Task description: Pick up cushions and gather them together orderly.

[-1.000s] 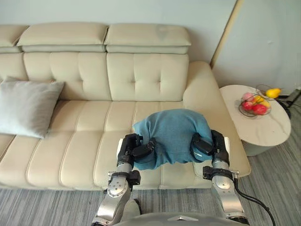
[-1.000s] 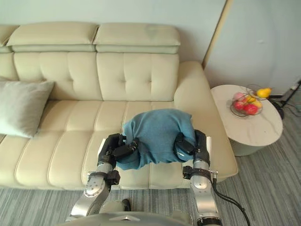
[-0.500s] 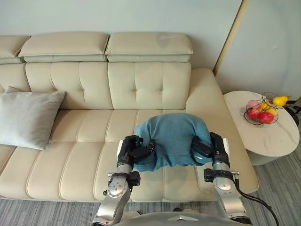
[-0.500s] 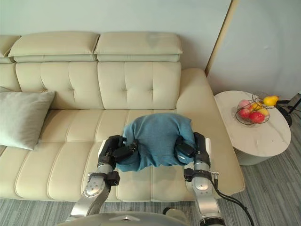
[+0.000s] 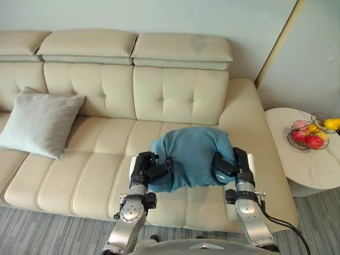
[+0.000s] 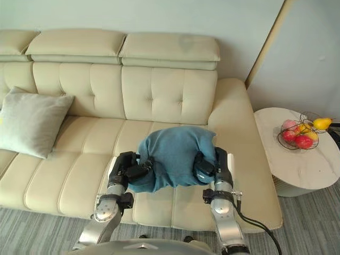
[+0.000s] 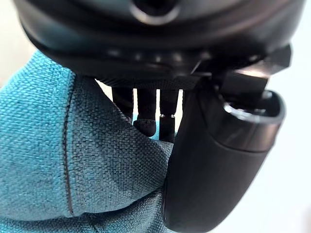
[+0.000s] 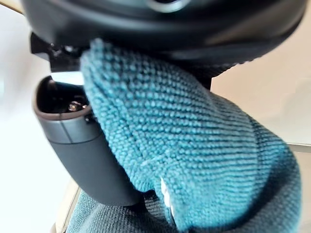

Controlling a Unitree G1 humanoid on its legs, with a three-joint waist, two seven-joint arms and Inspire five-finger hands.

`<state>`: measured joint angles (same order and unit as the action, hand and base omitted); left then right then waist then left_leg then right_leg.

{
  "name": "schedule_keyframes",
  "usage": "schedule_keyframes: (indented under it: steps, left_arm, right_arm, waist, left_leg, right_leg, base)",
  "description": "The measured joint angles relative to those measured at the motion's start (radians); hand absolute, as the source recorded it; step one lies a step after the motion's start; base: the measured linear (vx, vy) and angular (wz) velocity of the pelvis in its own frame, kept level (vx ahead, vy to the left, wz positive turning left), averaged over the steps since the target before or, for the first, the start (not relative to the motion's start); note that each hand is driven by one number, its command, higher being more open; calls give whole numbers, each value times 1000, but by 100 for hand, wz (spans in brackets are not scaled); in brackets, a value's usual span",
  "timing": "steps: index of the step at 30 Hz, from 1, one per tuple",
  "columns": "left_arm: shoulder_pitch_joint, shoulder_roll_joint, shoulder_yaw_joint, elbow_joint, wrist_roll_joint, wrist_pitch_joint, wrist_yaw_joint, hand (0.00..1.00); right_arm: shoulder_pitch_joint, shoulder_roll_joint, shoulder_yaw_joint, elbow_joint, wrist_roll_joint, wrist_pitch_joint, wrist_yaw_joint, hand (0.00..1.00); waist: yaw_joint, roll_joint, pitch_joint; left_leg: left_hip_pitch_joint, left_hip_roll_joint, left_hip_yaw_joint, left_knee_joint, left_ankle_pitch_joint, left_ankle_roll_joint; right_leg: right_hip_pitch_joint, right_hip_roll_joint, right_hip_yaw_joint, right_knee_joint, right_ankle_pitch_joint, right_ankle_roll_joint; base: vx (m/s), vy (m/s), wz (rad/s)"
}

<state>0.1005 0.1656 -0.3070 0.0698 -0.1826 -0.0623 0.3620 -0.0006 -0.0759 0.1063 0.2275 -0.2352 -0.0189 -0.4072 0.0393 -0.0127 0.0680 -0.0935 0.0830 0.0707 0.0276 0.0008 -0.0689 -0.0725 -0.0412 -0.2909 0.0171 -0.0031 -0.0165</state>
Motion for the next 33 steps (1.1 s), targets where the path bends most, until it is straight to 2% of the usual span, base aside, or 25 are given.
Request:
schedule_keyframes:
  steps: [1, 3, 5, 7, 13, 14, 15, 18, 22, 24, 29, 33]
  left_arm:
    - [-75, 7, 0, 0, 2, 0, 38, 0]
    - [-150, 12, 0, 0, 9, 0, 77, 0]
    - [-323, 30, 0, 8, 20, 0, 136, 0]
    - [-453, 46, 0, 37, 20, -1, 173, 0]
    - [-756, 84, 7, 123, 21, -18, 253, 0]
    - [-817, 85, 11, 160, 21, -24, 259, 0]
    - [-828, 86, 11, 167, 21, -24, 261, 100]
    - [-956, 102, 20, 239, 21, -26, 272, 100]
    - [-1042, 104, 37, 302, 21, -31, 271, 100]
    - [-1108, 111, 57, 385, 21, -35, 269, 100]
    - [-1171, 122, 62, 494, 21, -36, 226, 100]
    - [-1178, 118, 87, 593, 25, -36, 176, 100]
  right_arm:
    - [-86, 0, 4, 23, -2, 3, -33, 0]
    - [-170, -2, 7, 43, -2, 7, -67, 0]
    - [-325, -21, 7, 50, -13, 14, -131, 0]
    - [-431, -48, 7, 51, -24, 28, -163, 0]
    - [-681, -109, -1, 68, -48, 41, -240, 0]
    - [-729, -117, -6, 95, -48, 42, -252, 100]
    - [-739, -119, -7, 100, -48, 43, -256, 100]
    - [-842, -115, -21, 154, -49, 53, -301, 100]
    - [-901, -96, -59, 207, -64, 64, -334, 100]
    - [-930, -64, -91, 270, -80, 77, -342, 100]
    - [-944, -15, -117, 338, -79, 83, -345, 100]
    - [-944, -6, -117, 371, -68, 83, -313, 100]
  waist:
    - [11, -2, 31]
    - [17, -3, 42]
    - [37, -3, 91]
    - [47, -2, 96]
    - [54, 2, 117]
    - [53, 4, 127]
    - [52, 5, 130]
    - [40, 10, 183]
    - [34, 16, 238]
    - [28, 17, 267]
    - [17, 16, 327]
    - [10, 17, 334]
  left_leg:
    - [-29, 3, -2, -6, 20, -1]
    - [-77, 6, -9, -5, 36, -3]
    - [-160, 13, -16, 10, 59, -3]
    - [-234, 13, -23, 21, 75, -3]
    - [-347, -6, -30, -6, 134, 0]
    - [-357, -10, -32, -22, 150, 0]
    - [-357, -11, -33, -24, 153, 0]
    - [-383, -18, -37, -32, 165, -2]
    - [-395, -21, -37, -57, 181, -1]
    - [-417, -22, -34, -58, 181, -1]
    - [-452, -21, -23, -54, 181, -1]
    - [-486, -19, -18, -45, 181, -1]
  right_leg:
    - [-30, 3, -5, 4, 14, -8]
    - [-82, 4, -14, 17, 22, -12]
    - [-183, -4, -21, 84, 20, -14]
    - [-269, -16, -29, 134, 17, -18]
    - [-424, -48, -36, 209, 13, -22]
    - [-442, -53, -38, 214, 14, -22]
    - [-443, -54, -40, 214, 14, -22]
    - [-473, -61, -43, 222, 15, -21]
    - [-496, -64, -43, 222, 18, -21]
    - [-522, -64, -39, 222, 20, -25]
    - [-558, -64, -31, 222, 23, -28]
    - [-591, -64, -27, 231, 23, -29]
  base:
    - [-182, -44, 14]
    - [-187, -31, 13]
    - [-253, -34, 11]
    - [-161, -28, 10]
    - [-50, -19, 8]
    - [8, -19, 8]
    - [11, -23, 10]
    - [11, -19, 6]
    - [39, -27, 2]
    - [60, -26, -4]
    - [68, -23, -4]
    - [34, -14, -1]
